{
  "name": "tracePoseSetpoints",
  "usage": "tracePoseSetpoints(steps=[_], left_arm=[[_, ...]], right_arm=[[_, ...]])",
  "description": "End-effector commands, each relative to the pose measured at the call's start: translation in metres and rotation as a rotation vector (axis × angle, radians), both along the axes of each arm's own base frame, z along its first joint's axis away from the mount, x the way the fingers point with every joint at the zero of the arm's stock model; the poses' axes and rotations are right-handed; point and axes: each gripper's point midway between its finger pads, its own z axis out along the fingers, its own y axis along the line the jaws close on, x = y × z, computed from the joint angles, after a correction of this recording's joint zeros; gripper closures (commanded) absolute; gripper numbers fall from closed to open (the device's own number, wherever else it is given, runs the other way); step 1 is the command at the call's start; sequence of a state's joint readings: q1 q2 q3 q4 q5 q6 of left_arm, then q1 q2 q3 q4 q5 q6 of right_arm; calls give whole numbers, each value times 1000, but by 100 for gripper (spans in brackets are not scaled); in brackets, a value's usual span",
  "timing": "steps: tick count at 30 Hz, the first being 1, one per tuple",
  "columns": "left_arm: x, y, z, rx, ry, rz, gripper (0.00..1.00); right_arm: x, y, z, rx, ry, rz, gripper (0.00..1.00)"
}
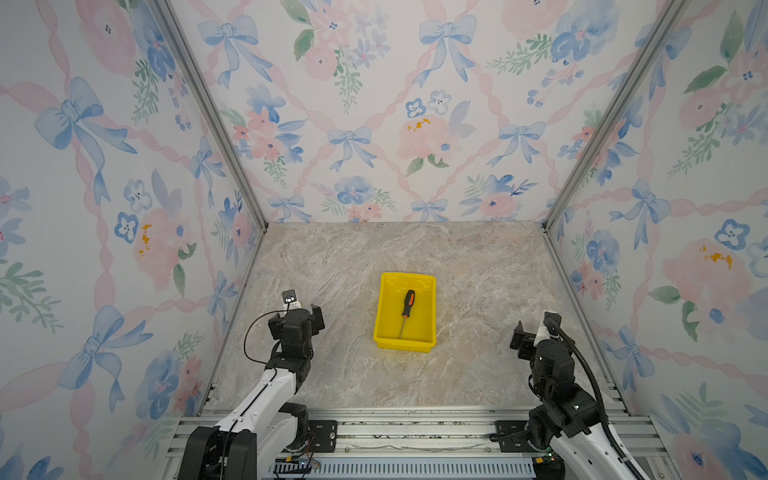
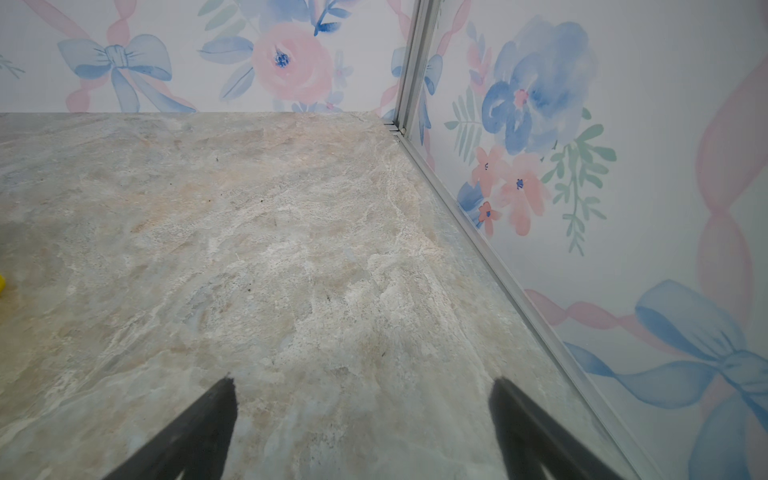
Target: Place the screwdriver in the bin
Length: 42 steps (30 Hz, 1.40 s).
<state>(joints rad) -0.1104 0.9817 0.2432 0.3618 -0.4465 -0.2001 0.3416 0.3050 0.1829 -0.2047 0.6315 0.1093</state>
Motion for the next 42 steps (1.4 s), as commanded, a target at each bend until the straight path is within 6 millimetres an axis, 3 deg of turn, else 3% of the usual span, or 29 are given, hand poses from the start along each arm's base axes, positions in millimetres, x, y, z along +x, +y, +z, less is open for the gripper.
tracePoseSetpoints(steps=[1, 10, 21, 26, 36, 42], left_arm=[[12, -6, 3, 14, -49, -56, 3], [40, -17, 7, 36, -122, -136, 2], [74, -31, 9, 65, -172, -233, 2], [77, -33, -2, 54, -172, -255, 2], [72, -35, -5, 40, -190, -282, 3], [72, -34, -5, 40, -191, -281, 2]], right_arm=[[10, 2, 2, -24, -34, 21, 3], [29, -2, 0, -18, -48, 36, 3], [74, 7, -3, -8, -55, 92, 3], [96, 10, -15, -20, 56, 91, 3], [102, 10, -21, 10, 115, 65, 3], [122, 23, -13, 5, 16, 131, 3]])
